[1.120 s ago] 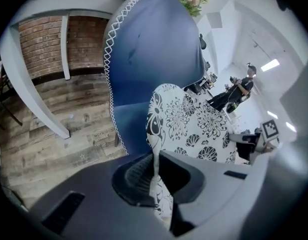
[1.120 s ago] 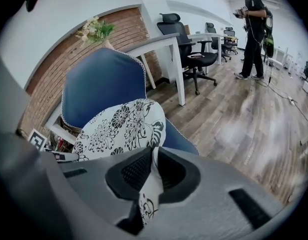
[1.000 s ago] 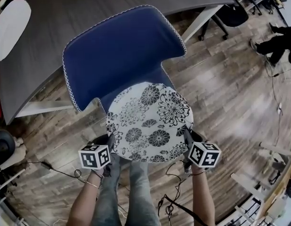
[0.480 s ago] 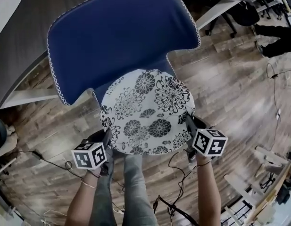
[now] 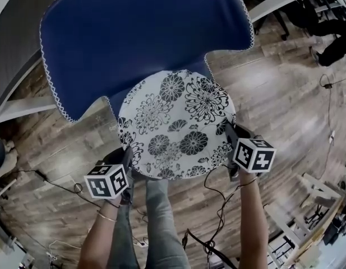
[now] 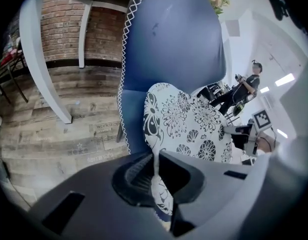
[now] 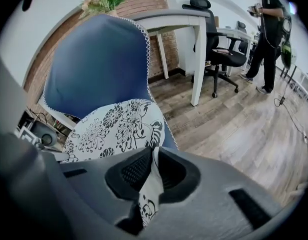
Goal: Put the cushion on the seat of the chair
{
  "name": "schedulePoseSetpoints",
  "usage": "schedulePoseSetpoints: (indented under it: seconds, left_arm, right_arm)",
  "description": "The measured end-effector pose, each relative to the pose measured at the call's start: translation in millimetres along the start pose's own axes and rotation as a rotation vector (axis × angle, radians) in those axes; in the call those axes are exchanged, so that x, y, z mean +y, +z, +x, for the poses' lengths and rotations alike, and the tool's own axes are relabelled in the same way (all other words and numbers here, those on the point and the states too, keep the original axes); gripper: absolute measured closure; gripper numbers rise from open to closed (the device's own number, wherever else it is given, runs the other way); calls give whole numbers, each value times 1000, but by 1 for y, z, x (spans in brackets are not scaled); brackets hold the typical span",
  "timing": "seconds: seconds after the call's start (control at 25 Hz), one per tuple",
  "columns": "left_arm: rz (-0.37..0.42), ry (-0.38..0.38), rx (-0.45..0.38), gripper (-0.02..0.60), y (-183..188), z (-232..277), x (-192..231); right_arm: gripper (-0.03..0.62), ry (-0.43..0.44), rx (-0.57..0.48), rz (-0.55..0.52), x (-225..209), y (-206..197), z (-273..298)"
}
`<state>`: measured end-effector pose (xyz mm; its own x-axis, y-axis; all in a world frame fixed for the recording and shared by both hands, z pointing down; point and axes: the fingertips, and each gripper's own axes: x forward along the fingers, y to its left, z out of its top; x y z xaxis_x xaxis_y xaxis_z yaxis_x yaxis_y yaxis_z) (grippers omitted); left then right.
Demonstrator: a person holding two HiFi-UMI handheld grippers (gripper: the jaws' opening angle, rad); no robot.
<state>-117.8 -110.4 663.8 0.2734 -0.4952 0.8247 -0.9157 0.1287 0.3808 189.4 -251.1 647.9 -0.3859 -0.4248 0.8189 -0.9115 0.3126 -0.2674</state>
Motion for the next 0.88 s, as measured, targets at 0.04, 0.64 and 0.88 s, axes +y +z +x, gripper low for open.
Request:
schedulePoseSetpoints:
  seconds: [0.04,0.64,0.88]
  left_arm:
    - [0,10,4,568,-1,2,0]
    - [-19,100,53,568,-11,25,17]
    - [-15,138,66,568,-13,32,23]
  right_arm:
    - [562,-4,6,-9,-1,0,3]
    - [552,-73,46,-41,-26,-13,42]
    - [531,-111,56,-63,-32,-16,51]
